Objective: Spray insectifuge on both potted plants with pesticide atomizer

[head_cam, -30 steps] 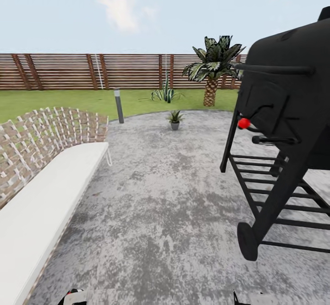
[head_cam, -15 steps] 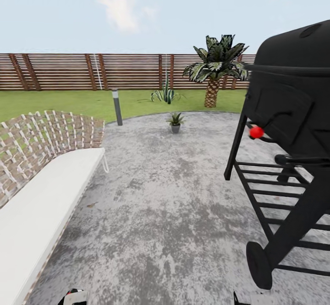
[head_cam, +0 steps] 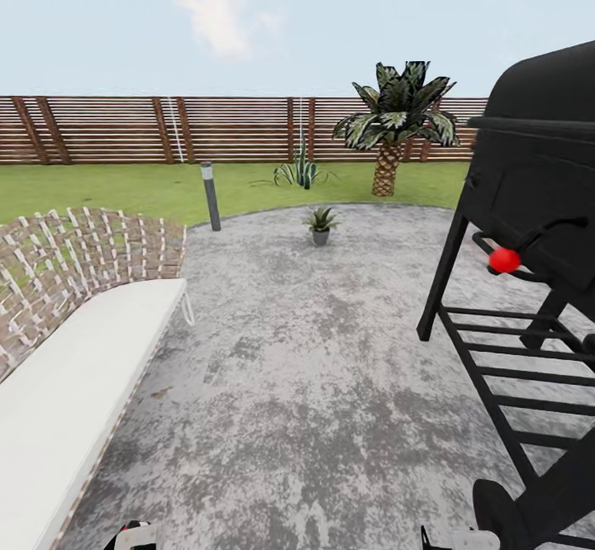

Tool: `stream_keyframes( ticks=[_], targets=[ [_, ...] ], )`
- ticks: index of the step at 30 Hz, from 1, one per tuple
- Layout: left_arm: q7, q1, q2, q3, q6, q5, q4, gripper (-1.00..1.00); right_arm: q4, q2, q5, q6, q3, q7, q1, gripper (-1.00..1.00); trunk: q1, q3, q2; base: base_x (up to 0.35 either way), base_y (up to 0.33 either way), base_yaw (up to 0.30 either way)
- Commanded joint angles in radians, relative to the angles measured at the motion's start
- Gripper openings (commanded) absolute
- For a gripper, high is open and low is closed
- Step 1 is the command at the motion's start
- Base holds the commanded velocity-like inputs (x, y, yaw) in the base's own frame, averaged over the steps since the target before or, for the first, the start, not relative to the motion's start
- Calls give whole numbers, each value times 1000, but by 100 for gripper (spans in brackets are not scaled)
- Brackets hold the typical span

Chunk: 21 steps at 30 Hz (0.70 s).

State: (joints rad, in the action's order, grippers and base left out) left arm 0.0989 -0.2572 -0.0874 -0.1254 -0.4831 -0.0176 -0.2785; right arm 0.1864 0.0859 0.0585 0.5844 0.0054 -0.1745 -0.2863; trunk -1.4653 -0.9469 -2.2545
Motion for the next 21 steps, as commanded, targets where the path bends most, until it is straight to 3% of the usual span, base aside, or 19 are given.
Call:
stream_keyframes(
  ticks=[1, 21],
  targets=[
    [4, -1, 0, 0, -3, -2, 1, -100, -1, 0, 6, 2, 1, -6, -1, 100, 0, -1, 0, 334, 8, 0],
    [4, -1, 0, 0, -3, -2, 1, -100, -1, -1, 6, 1, 1, -6, -1, 100, 0, -1, 0, 334, 18, 0]
  ],
)
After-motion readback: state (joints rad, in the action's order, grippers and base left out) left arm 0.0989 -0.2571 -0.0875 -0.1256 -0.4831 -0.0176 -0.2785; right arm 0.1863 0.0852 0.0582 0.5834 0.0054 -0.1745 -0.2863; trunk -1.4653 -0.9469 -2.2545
